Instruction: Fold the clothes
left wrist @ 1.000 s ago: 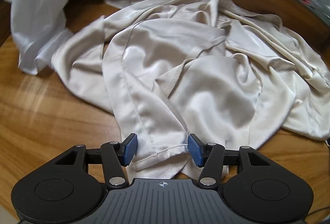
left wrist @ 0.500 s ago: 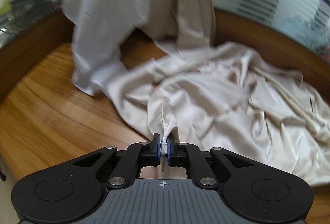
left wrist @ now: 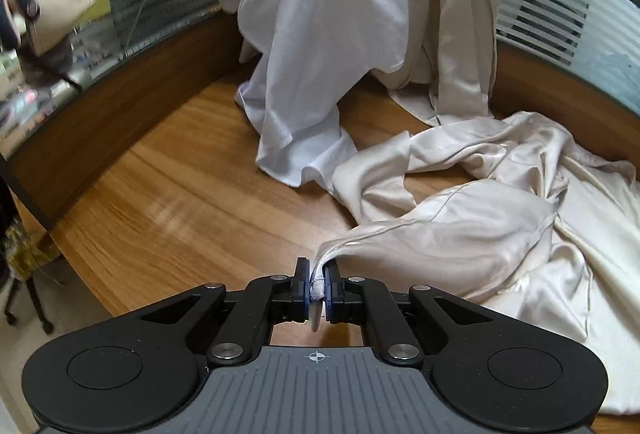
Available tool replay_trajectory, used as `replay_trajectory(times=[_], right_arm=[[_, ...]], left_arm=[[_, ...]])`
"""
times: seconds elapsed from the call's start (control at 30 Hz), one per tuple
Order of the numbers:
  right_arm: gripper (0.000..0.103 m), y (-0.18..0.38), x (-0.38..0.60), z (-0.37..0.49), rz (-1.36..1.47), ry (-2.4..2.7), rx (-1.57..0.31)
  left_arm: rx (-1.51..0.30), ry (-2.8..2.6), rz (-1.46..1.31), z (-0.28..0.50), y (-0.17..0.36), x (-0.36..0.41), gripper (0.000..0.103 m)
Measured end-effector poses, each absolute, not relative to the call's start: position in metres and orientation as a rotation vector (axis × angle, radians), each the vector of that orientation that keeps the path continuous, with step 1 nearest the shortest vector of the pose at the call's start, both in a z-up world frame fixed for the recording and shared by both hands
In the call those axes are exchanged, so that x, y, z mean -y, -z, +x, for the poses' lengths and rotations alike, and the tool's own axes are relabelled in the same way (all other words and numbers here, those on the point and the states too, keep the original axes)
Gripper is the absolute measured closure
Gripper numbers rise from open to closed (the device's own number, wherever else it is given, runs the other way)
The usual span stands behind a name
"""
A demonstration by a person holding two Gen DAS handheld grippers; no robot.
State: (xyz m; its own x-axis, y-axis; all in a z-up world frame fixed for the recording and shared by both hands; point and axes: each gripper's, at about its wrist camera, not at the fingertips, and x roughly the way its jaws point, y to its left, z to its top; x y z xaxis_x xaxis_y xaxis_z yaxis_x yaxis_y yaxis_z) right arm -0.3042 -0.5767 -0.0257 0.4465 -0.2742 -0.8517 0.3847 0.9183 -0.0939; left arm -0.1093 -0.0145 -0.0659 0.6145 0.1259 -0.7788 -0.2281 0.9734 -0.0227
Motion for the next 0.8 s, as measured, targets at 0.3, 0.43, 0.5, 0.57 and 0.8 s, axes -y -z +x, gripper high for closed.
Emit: replay_trajectory(times=[0.3,0.43,0.5,0.57,0.8], right_arm=[[0.071,0.053,0.555,-0.300,0.156,0.429,-1.049],[0.069,0.068,0.544,-0.297,0.244,0.385,-1.043],[0.069,0.077,0.540,-0.294,0.294,0.368,-1.043],[0.069,0.088,0.538,-0.291,0.312,0.365,-1.048],[0.054,0.115,0.538,-0.277,0.255,0.409,-1.050]], left_arm=[[-0.883,0.036,-0.107,-0.133,0.077,0.045,0.057],[-0.914,0.158,-0.057,-0.135,0.096,0.078,0.057],[-0.931,0.197,-0.032,-0.135,0.109,0.092,0.056],[-0.948,0.221,-0.006,-0.135,0.122,0.104,0.056],[-1.001,0.251,0.095,-0.128,0.159,0.128,0.056]])
